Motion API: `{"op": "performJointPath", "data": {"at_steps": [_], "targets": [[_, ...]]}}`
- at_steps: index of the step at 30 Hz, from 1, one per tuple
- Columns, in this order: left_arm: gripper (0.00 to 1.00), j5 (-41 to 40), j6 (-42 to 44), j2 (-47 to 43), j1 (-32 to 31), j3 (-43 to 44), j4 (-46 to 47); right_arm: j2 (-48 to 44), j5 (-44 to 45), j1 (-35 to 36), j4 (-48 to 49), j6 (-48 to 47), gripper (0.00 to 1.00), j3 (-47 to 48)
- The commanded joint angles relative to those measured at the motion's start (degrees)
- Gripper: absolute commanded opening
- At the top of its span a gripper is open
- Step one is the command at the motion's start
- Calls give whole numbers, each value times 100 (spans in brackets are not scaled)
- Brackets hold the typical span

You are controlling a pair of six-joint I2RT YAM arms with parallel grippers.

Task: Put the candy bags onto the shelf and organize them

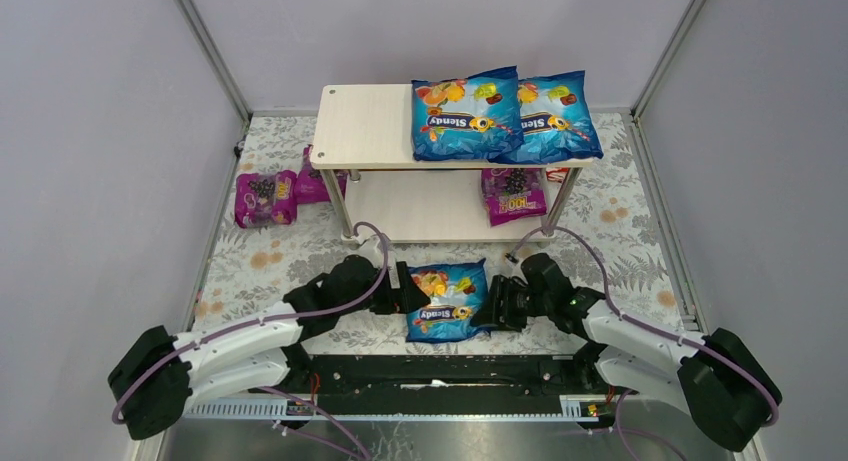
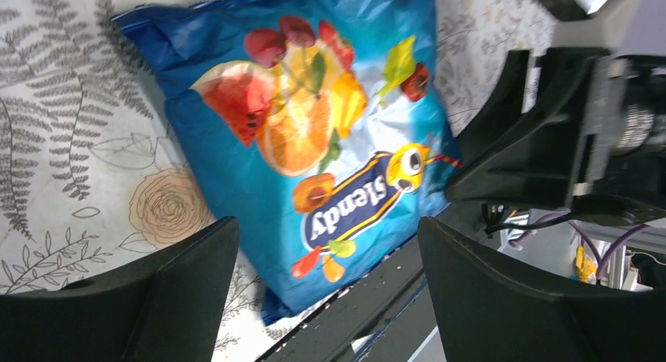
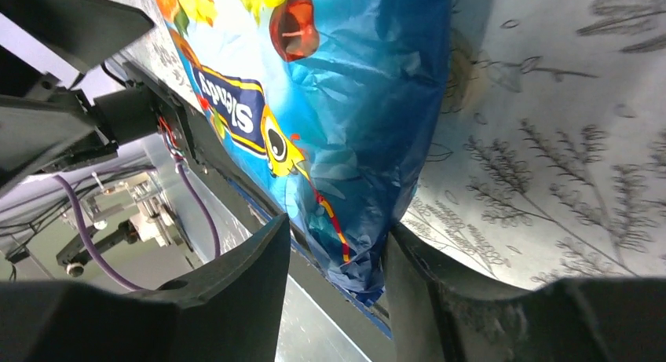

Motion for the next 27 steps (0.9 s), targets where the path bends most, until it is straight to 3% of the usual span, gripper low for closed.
{"op": "performJointPath", "data": {"at_steps": [1, 7, 11, 14, 19, 23, 25, 27], "targets": [[88, -159, 130, -530, -37, 123, 317, 320, 21, 463, 692, 183, 51, 384], [89, 352, 174, -622, -140, -3, 1020, 906, 261, 988, 979, 186, 53, 719], [87, 359, 488, -447, -537, 106, 1203, 557, 1393, 965, -426, -150, 70, 931], [81, -168, 958, -239, -1185, 375, 974, 7, 1903, 780, -1012, -226, 75, 834], [74, -1793, 1982, 509, -2506, 1178, 111, -905, 2409, 163, -2068, -279, 78, 789], [69, -2491, 2650, 1300, -3078, 1670, -164, -1473, 3081, 55, -2677, -252, 83, 927], [62, -2698, 2981, 1660, -3334, 1837, -160, -1673, 3192, 42, -2761, -251, 86, 941], [61, -2954, 3334, 2029, -3629, 1983, -136, -1754, 3182, 33, -2753, -251, 86, 922]]}}
